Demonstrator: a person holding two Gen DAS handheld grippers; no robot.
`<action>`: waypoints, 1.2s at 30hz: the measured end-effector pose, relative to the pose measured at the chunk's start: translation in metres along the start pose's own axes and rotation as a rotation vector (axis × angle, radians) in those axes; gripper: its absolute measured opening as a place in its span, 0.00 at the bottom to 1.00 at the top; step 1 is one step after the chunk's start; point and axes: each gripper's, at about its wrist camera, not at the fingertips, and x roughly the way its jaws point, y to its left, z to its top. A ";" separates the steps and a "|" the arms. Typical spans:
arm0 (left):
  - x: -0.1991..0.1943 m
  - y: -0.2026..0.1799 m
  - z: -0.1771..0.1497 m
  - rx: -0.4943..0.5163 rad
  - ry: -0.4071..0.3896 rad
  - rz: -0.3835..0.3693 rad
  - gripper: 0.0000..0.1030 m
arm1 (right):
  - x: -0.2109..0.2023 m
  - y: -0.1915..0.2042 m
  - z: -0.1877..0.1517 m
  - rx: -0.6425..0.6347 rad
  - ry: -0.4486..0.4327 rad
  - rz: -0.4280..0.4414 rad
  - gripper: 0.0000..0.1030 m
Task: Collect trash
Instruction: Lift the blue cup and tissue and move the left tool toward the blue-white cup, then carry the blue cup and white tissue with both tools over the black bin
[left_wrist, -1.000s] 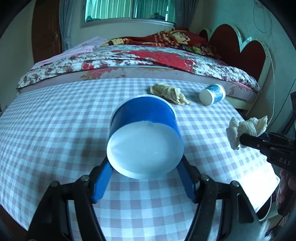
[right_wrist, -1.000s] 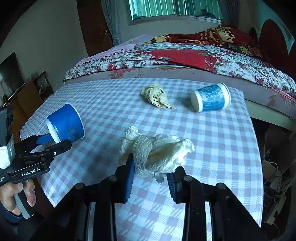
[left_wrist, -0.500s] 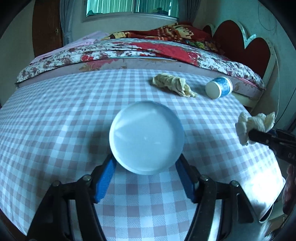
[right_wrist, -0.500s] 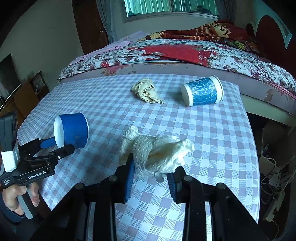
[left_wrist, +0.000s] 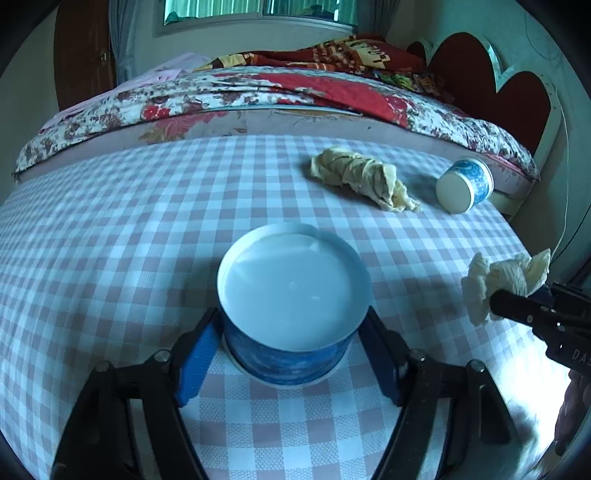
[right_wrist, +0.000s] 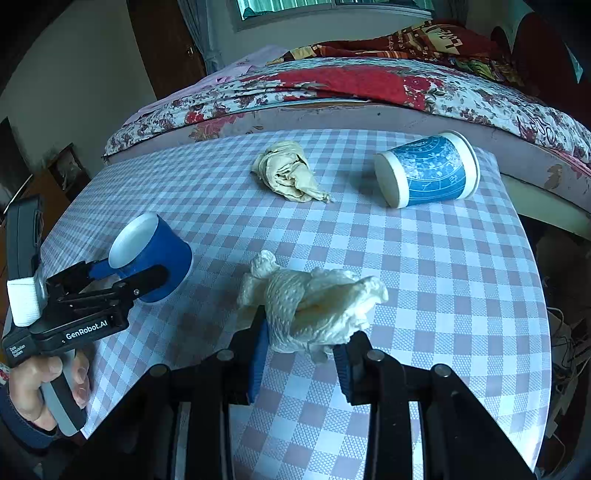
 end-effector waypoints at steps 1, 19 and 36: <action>-0.006 -0.003 -0.001 0.010 -0.015 0.000 0.72 | -0.002 0.001 -0.001 -0.002 -0.008 0.000 0.33; -0.108 -0.074 -0.029 0.088 -0.131 -0.032 0.72 | -0.116 -0.014 -0.045 0.043 -0.129 -0.049 0.33; -0.169 -0.161 -0.058 0.203 -0.191 -0.157 0.72 | -0.232 -0.052 -0.120 0.143 -0.224 -0.149 0.33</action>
